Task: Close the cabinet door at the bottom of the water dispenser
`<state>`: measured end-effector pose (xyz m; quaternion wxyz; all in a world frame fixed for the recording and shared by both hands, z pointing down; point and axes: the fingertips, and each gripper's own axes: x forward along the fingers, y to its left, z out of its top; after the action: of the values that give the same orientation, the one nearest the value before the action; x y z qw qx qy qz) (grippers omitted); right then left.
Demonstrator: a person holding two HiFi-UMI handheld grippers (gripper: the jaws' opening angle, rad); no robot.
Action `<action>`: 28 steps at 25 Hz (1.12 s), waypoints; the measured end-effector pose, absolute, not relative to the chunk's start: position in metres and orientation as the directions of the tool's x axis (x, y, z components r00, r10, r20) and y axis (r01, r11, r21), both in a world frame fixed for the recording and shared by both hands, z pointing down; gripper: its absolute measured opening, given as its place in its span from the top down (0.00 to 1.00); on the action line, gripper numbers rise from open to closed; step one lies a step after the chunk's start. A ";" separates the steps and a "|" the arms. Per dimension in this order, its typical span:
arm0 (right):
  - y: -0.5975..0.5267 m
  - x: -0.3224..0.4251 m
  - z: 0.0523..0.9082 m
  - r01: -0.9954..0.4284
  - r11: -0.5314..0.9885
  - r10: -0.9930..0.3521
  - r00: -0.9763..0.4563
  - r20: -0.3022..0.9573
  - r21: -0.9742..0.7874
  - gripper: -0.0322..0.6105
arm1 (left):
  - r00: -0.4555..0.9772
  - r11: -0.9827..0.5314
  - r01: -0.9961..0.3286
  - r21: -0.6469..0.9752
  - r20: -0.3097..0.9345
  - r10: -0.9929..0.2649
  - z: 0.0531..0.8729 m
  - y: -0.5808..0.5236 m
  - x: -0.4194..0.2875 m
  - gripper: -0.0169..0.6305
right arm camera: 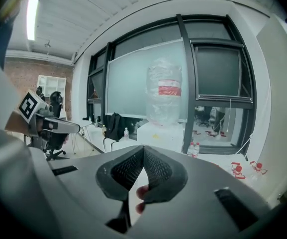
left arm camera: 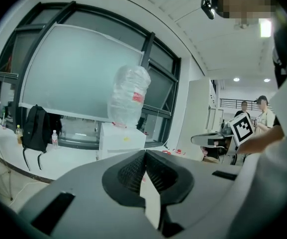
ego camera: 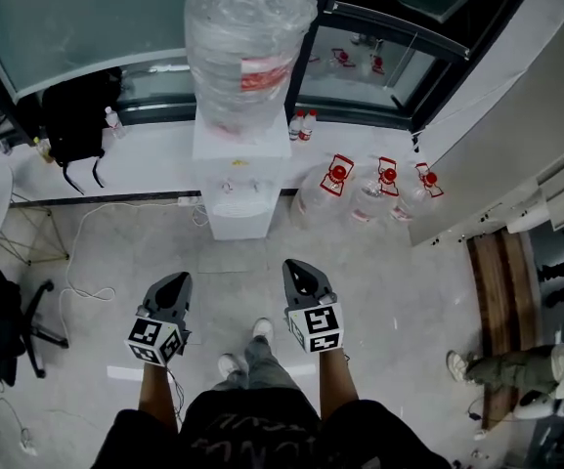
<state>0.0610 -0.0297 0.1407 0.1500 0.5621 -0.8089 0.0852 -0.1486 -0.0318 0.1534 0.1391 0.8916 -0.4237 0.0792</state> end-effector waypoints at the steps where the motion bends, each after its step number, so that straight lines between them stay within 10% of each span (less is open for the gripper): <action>1: -0.027 0.062 0.135 -0.936 0.350 -0.888 -0.319 0.331 0.037 0.93 | 0.627 -0.602 -0.779 0.176 0.250 -0.738 0.147 -0.030 -0.149 0.95; 28: 0.019 0.055 0.061 -0.954 0.281 -0.941 -0.254 0.222 0.101 0.93 | 0.593 -0.581 -0.804 0.123 0.115 -0.797 0.059 0.001 -0.170 0.95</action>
<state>0.0554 0.0186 0.0615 0.1199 0.5988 -0.7914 0.0271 -0.1701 0.0011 0.0589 0.0810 0.8888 -0.4504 0.0236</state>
